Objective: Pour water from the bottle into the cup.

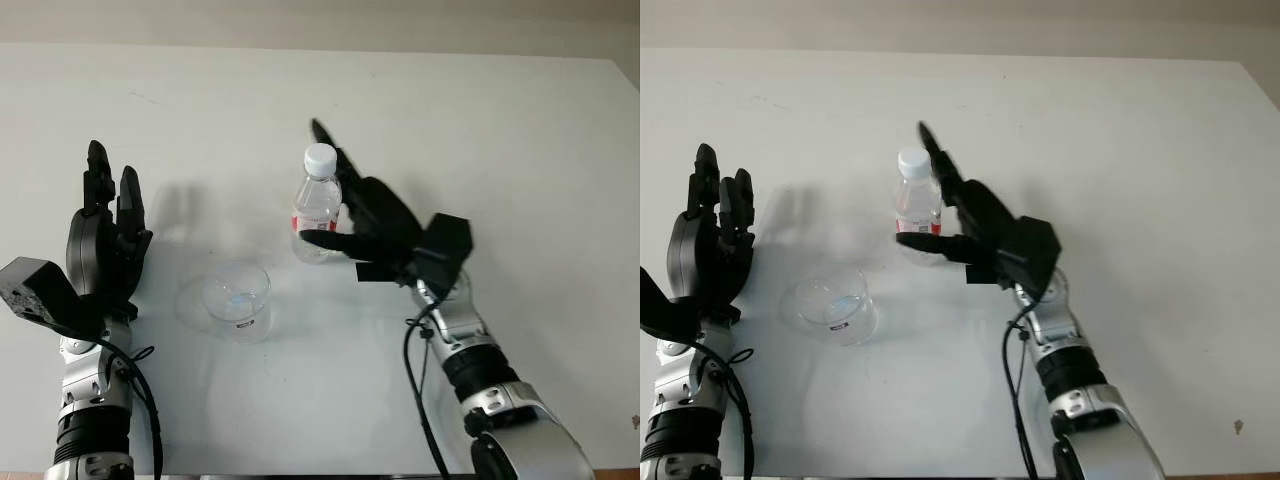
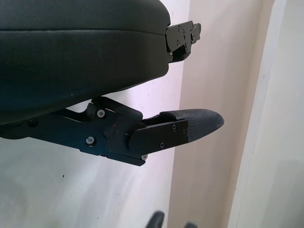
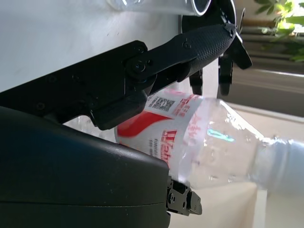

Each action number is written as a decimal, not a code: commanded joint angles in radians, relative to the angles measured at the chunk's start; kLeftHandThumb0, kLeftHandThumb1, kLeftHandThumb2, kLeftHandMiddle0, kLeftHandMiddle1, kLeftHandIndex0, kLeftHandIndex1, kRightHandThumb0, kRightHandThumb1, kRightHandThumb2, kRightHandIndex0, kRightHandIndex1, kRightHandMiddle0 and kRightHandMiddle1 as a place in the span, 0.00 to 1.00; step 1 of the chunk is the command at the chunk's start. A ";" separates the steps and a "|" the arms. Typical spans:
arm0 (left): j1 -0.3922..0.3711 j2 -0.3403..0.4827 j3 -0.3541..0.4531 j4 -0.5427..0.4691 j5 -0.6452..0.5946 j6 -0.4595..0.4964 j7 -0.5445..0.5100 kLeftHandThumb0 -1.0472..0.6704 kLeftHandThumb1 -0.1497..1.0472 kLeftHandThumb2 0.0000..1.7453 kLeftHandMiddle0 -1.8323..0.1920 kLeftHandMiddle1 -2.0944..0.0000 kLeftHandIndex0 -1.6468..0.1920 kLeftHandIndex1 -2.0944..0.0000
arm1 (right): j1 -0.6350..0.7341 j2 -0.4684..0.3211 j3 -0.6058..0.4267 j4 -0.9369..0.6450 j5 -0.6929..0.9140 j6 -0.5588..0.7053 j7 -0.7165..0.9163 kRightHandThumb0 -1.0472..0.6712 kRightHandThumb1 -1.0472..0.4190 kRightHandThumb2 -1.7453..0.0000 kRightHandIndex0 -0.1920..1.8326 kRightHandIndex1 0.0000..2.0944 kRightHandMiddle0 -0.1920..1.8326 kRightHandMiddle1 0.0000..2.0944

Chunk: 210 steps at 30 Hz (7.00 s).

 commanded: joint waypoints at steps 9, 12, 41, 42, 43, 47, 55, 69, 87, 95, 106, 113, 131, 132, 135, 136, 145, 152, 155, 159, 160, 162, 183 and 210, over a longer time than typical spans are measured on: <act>0.014 -0.007 0.002 0.004 -0.003 0.001 0.007 0.25 1.00 0.32 0.97 0.98 1.00 1.00 | -0.035 0.057 -0.011 0.093 0.025 0.010 0.028 0.04 0.08 0.97 0.00 0.00 0.00 0.00; 0.011 -0.006 0.000 0.008 -0.001 -0.002 0.007 0.25 1.00 0.32 0.96 0.97 1.00 0.99 | -0.043 0.091 -0.053 0.116 0.090 0.071 0.041 0.08 0.09 0.98 0.00 0.00 0.00 0.00; -0.020 -0.009 -0.004 0.052 0.006 -0.023 0.015 0.25 1.00 0.33 0.96 0.97 1.00 0.99 | -0.137 -0.005 0.099 0.138 -0.181 -0.112 -0.015 0.37 0.00 0.79 0.96 1.00 0.92 1.00; -0.020 -0.009 -0.003 0.053 0.004 -0.025 0.013 0.25 1.00 0.33 0.96 0.97 1.00 0.99 | -0.139 -0.004 0.094 0.142 -0.180 -0.117 -0.030 0.37 0.00 0.78 0.98 1.00 0.92 1.00; -0.021 -0.009 -0.003 0.054 0.004 -0.027 0.012 0.25 1.00 0.33 0.96 0.97 1.00 0.99 | -0.142 -0.003 0.088 0.146 -0.178 -0.121 -0.045 0.37 0.00 0.75 0.99 1.00 0.92 1.00; -0.022 -0.009 -0.003 0.054 0.007 -0.028 0.019 0.25 1.00 0.33 0.96 0.97 1.00 0.99 | -0.171 -0.018 0.075 0.163 -0.205 -0.146 -0.153 0.36 0.00 0.68 1.00 1.00 0.97 1.00; -0.032 -0.009 -0.001 0.060 -0.001 -0.024 0.016 0.25 1.00 0.33 0.95 0.97 1.00 0.99 | -0.283 -0.113 0.069 0.214 -0.296 -0.238 -0.347 0.39 0.00 0.65 0.92 1.00 0.70 1.00; -0.044 -0.003 -0.002 0.074 0.012 -0.033 0.021 0.25 1.00 0.32 0.96 0.98 1.00 0.99 | -0.420 -0.274 0.218 0.220 -0.649 -0.315 -0.688 0.35 0.00 0.75 0.61 1.00 0.42 1.00; -0.034 -0.021 -0.011 0.073 0.023 -0.053 0.030 0.25 1.00 0.32 0.96 0.97 1.00 0.99 | -0.468 -0.331 0.404 0.177 -0.945 -0.390 -1.096 0.32 0.00 0.77 0.71 1.00 0.53 1.00; -0.034 -0.026 -0.012 0.073 0.024 -0.052 0.037 0.25 1.00 0.32 0.97 0.97 1.00 1.00 | -0.483 -0.341 0.437 0.162 -0.997 -0.417 -1.208 0.32 0.00 0.77 0.70 1.00 0.54 1.00; -0.031 -0.037 -0.014 0.058 0.020 -0.042 0.048 0.25 1.00 0.32 0.96 0.97 1.00 0.99 | -0.543 -0.365 0.553 0.125 -1.175 -0.405 -1.409 0.29 0.00 0.76 0.71 1.00 0.54 1.00; -0.028 -0.042 -0.015 0.056 0.022 -0.044 0.052 0.25 1.00 0.31 0.96 0.98 1.00 1.00 | -0.559 -0.372 0.621 0.104 -1.274 -0.316 -1.507 0.28 0.00 0.76 0.72 1.00 0.56 1.00; -0.030 -0.045 -0.016 0.068 0.025 -0.052 0.051 0.24 1.00 0.31 0.95 0.97 1.00 0.98 | -0.557 -0.395 0.692 0.029 -1.370 -0.149 -1.612 0.26 0.00 0.86 0.71 1.00 0.53 1.00; -0.031 -0.045 -0.017 0.068 0.026 -0.052 0.053 0.24 1.00 0.31 0.95 0.97 1.00 0.98 | -0.557 -0.396 0.692 0.026 -1.371 -0.145 -1.611 0.26 0.00 0.85 0.71 1.00 0.52 1.00; -0.032 -0.047 -0.016 0.069 0.025 -0.053 0.054 0.24 1.00 0.31 0.95 0.97 1.00 0.98 | -0.555 -0.396 0.693 0.019 -1.374 -0.131 -1.620 0.26 0.00 0.83 0.70 1.00 0.51 1.00; -0.032 -0.047 -0.017 0.069 0.026 -0.054 0.055 0.24 1.00 0.32 0.95 0.97 1.00 0.98 | -0.553 -0.395 0.693 0.018 -1.373 -0.126 -1.623 0.27 0.00 0.81 0.71 1.00 0.52 1.00; -0.030 -0.044 -0.017 0.069 0.027 -0.053 0.053 0.24 1.00 0.32 0.96 0.97 1.00 0.98 | -0.558 -0.403 0.704 0.012 -1.375 -0.116 -1.615 0.26 0.00 0.83 0.70 1.00 0.51 1.00; -0.030 -0.041 -0.015 0.070 0.024 -0.055 0.048 0.24 1.00 0.32 0.96 0.98 1.00 0.98 | -0.557 -0.392 0.676 0.043 -1.283 -0.212 -1.596 0.26 0.00 0.88 0.69 1.00 0.50 1.00; -0.028 -0.040 -0.013 0.064 0.021 -0.052 0.047 0.24 1.00 0.32 0.96 0.98 1.00 0.98 | -0.529 -0.370 0.592 0.118 -1.058 -0.367 -1.427 0.31 0.00 0.79 0.71 1.00 0.54 1.00; -0.024 -0.037 -0.013 0.061 0.021 -0.054 0.043 0.24 1.00 0.31 0.96 0.98 1.00 0.99 | -0.460 -0.325 0.441 0.195 -0.634 -0.482 -1.001 0.35 0.00 0.75 0.71 1.00 0.54 1.00; -0.023 -0.036 -0.011 0.061 0.019 -0.054 0.041 0.24 1.00 0.31 0.96 0.98 1.00 0.99 | -0.442 -0.317 0.411 0.196 -0.548 -0.476 -0.902 0.35 0.00 0.74 0.69 1.00 0.53 1.00; -0.023 -0.036 -0.009 0.060 0.014 -0.050 0.039 0.24 1.00 0.31 0.96 0.97 1.00 0.99 | -0.400 -0.299 0.355 0.183 -0.397 -0.446 -0.725 0.37 0.00 0.73 0.67 1.00 0.50 1.00; -0.010 -0.037 -0.013 0.035 0.022 -0.033 0.041 0.25 1.00 0.31 0.94 0.97 0.98 0.97 | -0.061 -0.189 -0.052 -0.350 0.272 0.469 -0.007 0.38 0.00 0.65 0.78 1.00 0.64 1.00; -0.006 -0.035 -0.006 0.032 0.009 -0.017 0.025 0.25 1.00 0.33 0.93 0.97 0.99 0.98 | 0.316 -0.177 -0.112 -0.606 0.139 0.484 -0.086 0.36 0.00 0.68 0.76 1.00 0.54 1.00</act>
